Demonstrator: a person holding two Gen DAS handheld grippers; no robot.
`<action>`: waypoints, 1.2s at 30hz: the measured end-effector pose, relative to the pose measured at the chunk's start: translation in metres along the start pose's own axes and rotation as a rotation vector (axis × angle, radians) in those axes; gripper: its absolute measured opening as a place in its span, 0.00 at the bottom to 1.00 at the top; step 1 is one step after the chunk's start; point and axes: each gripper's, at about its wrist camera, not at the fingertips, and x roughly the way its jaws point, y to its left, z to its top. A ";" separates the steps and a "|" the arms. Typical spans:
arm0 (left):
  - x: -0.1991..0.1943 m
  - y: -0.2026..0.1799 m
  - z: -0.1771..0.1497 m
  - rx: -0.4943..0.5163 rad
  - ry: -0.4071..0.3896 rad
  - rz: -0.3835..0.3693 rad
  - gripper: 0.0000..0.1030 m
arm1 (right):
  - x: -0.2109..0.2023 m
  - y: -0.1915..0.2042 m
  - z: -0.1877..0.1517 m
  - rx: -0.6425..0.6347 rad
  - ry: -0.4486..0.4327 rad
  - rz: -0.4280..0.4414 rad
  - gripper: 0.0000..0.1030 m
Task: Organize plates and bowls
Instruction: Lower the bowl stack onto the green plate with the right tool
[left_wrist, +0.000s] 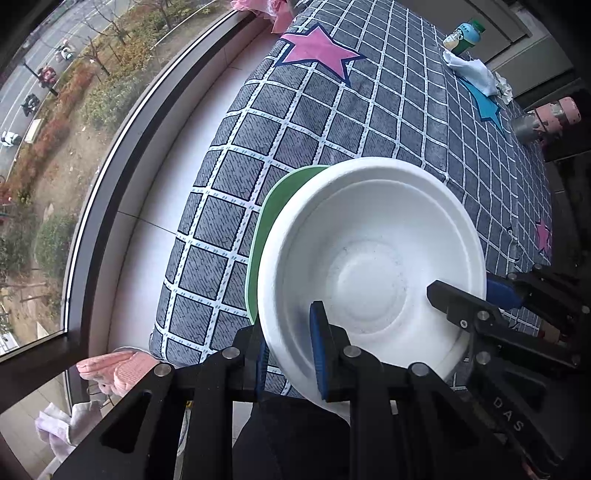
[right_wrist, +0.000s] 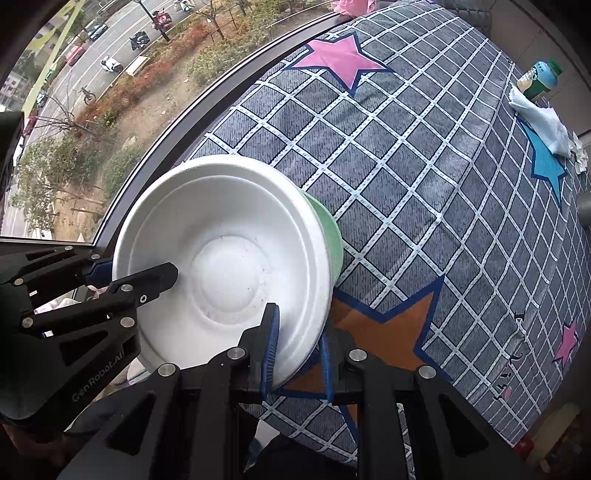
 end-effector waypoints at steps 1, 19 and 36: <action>0.000 0.000 0.000 0.000 0.000 0.001 0.22 | 0.000 0.000 0.001 -0.001 0.001 0.000 0.21; 0.001 -0.002 0.002 0.006 -0.008 0.011 0.22 | 0.003 0.001 0.002 -0.001 0.002 0.001 0.21; 0.000 -0.001 0.000 0.005 -0.011 0.010 0.22 | 0.002 0.002 0.002 0.003 0.000 0.001 0.21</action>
